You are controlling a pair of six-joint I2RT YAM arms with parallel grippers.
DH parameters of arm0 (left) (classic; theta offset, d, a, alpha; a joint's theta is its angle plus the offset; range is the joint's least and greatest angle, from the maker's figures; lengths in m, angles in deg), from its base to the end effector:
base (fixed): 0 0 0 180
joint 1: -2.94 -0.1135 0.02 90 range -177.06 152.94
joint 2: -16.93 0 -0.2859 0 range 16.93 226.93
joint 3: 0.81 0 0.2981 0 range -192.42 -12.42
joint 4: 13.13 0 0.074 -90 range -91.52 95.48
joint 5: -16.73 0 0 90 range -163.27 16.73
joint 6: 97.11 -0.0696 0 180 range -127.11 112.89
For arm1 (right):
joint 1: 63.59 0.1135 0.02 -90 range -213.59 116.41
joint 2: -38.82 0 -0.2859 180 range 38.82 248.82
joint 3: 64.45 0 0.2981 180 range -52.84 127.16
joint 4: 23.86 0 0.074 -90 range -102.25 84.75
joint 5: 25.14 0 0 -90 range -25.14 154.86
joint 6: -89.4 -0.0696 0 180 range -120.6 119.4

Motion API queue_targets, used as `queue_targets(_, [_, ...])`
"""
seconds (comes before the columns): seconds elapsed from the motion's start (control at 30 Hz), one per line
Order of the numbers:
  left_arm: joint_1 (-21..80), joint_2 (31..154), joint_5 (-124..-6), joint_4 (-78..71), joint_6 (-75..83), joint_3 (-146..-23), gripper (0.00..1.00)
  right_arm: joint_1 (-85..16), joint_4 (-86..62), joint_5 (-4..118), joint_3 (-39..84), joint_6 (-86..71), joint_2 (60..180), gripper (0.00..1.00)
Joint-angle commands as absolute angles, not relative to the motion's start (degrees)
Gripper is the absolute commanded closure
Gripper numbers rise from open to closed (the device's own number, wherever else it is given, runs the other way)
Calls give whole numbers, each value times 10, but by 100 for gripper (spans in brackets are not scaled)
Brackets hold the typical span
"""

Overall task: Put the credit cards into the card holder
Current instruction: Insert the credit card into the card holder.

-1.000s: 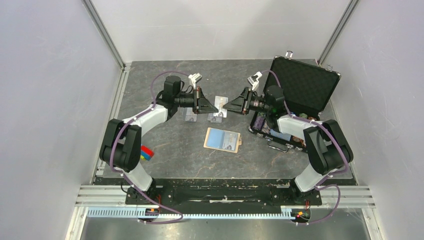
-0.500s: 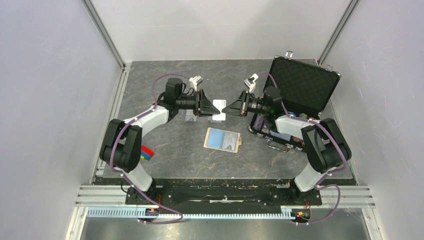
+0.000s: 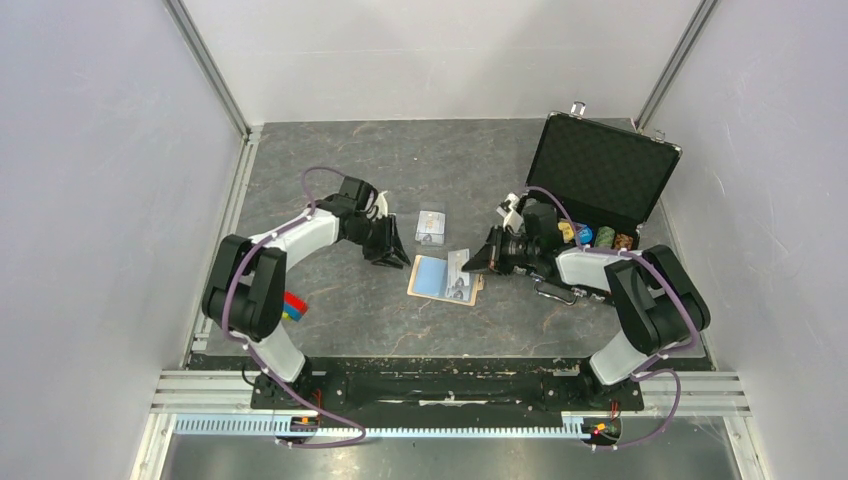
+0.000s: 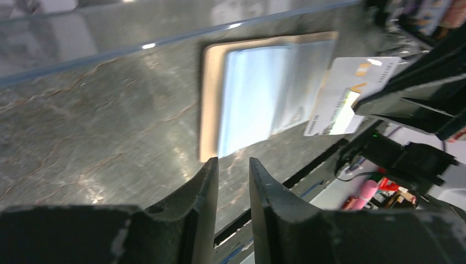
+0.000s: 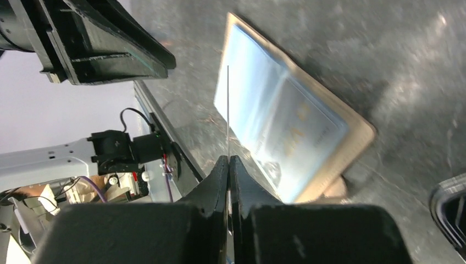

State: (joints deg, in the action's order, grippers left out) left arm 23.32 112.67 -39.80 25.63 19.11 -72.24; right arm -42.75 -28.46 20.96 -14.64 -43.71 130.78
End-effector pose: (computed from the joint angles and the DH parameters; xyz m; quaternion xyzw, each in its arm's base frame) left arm 0.3429 -0.1683 0.1575 0.0195 0.9335 -0.3454 0.0940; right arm 0.3092 0.1693 0.1235 -0.0014 0.8483 0.5015 0.1701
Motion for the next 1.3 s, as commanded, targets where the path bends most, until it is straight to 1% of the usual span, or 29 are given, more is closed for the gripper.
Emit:
queue_targets(0.0, [241, 1154, -459, 309, 132, -714, 68, -428, -286, 239, -178, -430, 1290, 100])
queue_targets(0.13, [253, 1182, -474, 316, 120, -718, 70, -413, -307, 247, -195, -448, 1299, 100])
queue_targets(0.27, [265, 1211, -475, 315, 116, -726, 74, -395, -320, 253, -194, -455, 1319, 100])
queue_targets(0.33, [269, 1222, -476, 315, 113, -729, 83, -393, -331, 257, -194, -461, 1328, 100])
queue_targets(0.37, [271, 1226, -475, 315, 113, -730, 86, -393, -338, 258, -193, -464, 1332, 100])
queue_targets(0.43, [273, 1231, -475, 315, 114, -730, 91, -392, -341, 261, -187, -464, 1344, 100])
queue_targets(0.53, [277, 1233, -474, 315, 115, -730, 94, -392, -346, 264, -181, -465, 1357, 100])
queue_targets(0.7, [285, 1235, -471, 320, 113, -734, 98, -391, -360, 262, -168, -469, 1377, 100])
queue_targets(1.27, [297, 1244, -465, 332, 105, -747, 98, -386, -392, 243, -140, -471, 1427, 100])
